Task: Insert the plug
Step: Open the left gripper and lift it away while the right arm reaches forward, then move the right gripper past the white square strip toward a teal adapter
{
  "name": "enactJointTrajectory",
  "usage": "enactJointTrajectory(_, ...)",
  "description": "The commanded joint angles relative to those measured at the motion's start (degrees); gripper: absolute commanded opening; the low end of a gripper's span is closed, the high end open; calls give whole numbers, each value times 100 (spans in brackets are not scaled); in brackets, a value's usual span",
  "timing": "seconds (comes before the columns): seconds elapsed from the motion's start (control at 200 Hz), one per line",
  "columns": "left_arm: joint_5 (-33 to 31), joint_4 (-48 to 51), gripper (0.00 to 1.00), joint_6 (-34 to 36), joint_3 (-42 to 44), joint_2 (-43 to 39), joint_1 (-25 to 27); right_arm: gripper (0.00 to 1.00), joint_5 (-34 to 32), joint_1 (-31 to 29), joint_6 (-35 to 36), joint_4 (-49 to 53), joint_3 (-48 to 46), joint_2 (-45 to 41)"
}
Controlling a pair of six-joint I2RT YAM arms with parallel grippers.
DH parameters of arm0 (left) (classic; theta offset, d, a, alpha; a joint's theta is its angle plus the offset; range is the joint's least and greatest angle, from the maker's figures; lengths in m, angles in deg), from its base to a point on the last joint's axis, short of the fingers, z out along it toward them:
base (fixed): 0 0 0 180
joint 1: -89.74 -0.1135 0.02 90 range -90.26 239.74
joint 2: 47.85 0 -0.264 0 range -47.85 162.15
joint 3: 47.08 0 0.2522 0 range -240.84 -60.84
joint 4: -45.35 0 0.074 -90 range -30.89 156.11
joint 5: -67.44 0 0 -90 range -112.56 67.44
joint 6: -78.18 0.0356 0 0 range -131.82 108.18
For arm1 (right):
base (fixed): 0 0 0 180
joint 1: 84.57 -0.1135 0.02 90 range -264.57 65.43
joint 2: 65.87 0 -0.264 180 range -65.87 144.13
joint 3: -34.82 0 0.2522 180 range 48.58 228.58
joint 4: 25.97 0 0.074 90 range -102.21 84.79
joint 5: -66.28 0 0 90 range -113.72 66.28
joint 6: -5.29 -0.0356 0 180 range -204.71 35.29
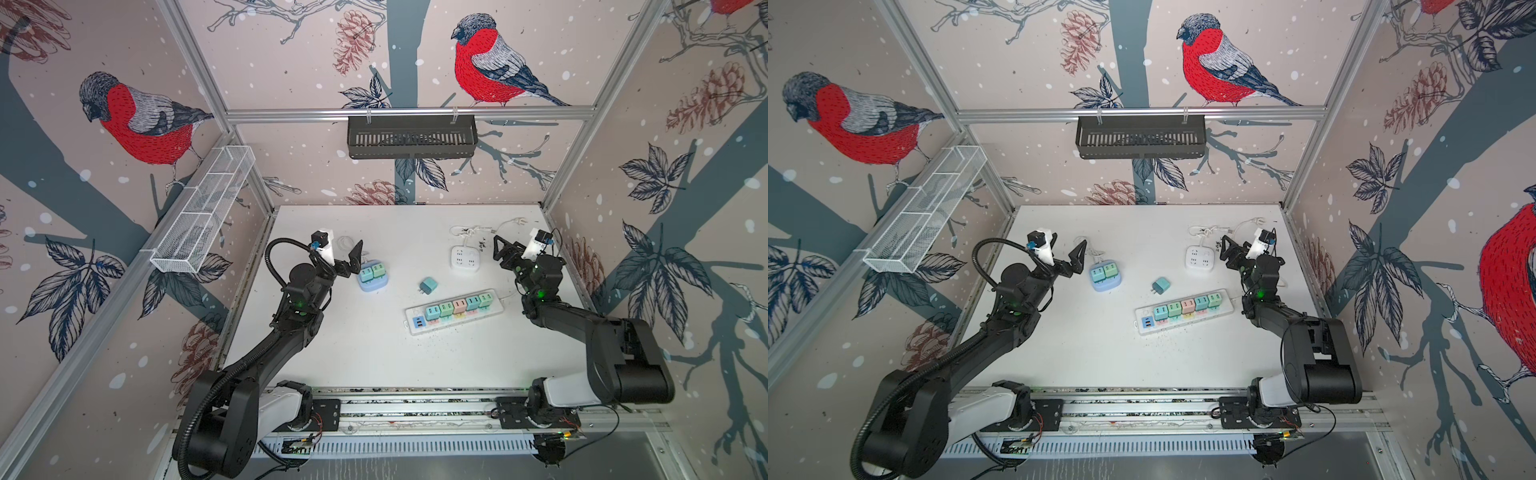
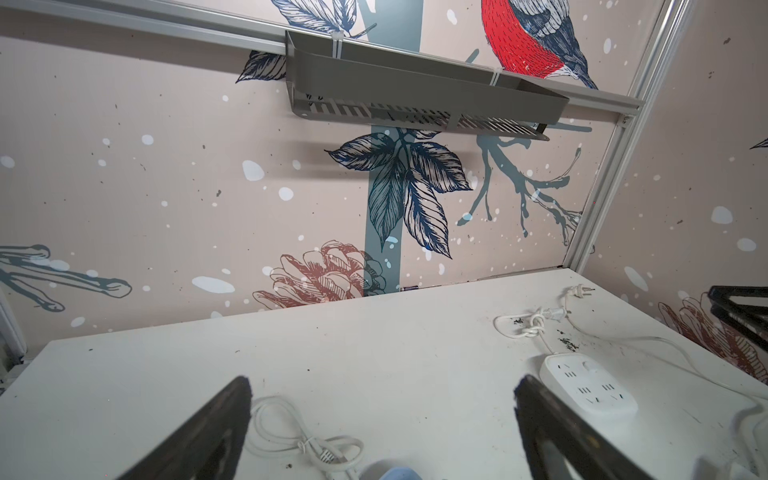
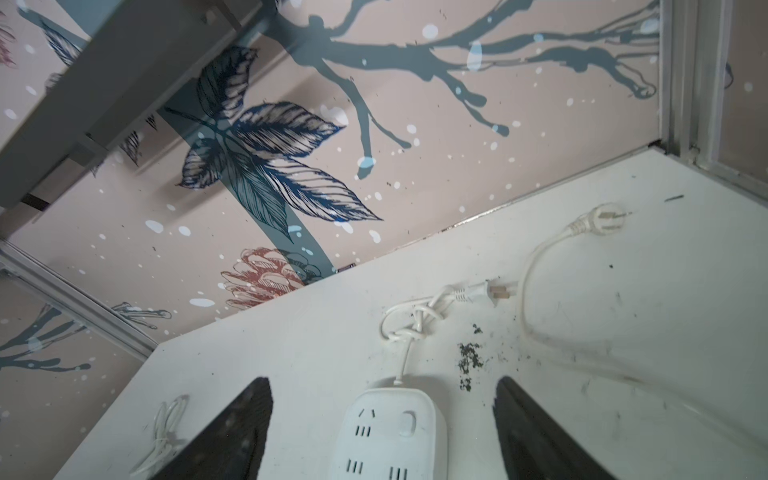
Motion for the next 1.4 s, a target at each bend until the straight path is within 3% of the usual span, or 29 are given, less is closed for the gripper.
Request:
enactJointTrajectory(0.0, -778, -1253, 98, -685, 490, -67, 0, 84, 80, -75, -68, 907, 305, 255)
enactJointTrajectory(0.085, -1305, -1735, 98, -922, 823, -95, 1, 85, 192, -145, -59, 1336, 669, 564)
enactJointTrajectory(0.24, -1521, -721, 98, -741, 853, -291, -3, 86, 414, -339, 65, 2049, 1299, 1098)
enactJointTrajectory(0.385, -2319, -1550, 98, -823, 1334, 96, -7, 86, 52, -453, 243, 2957, 1798, 1463)
enactJointTrajectory(0.6, -2342, -2316, 97, -707, 1642, 666, -44, 83, -322, -556, 439, 3857, 2363, 1977)
enactJointTrajectory(0.68, -2077, -2349, 97, -621, 1648, 649, -59, 82, -246, -578, 466, 3898, 2473, 2126)
enactJointTrajectory(1.006, -2133, -2633, 97, -661, 1832, 622, -57, 81, -187, -1084, 676, 4267, 3213, 2823)
enactJointTrajectory(1.256, -2116, -2792, 97, -656, 1940, 581, -59, 80, -519, -1362, 815, 4574, 3693, 3181)
enactJointTrajectory(1.396, -2104, -2809, 97, -658, 1963, 565, -54, 74, -599, -1548, 958, 4798, 4072, 3454)
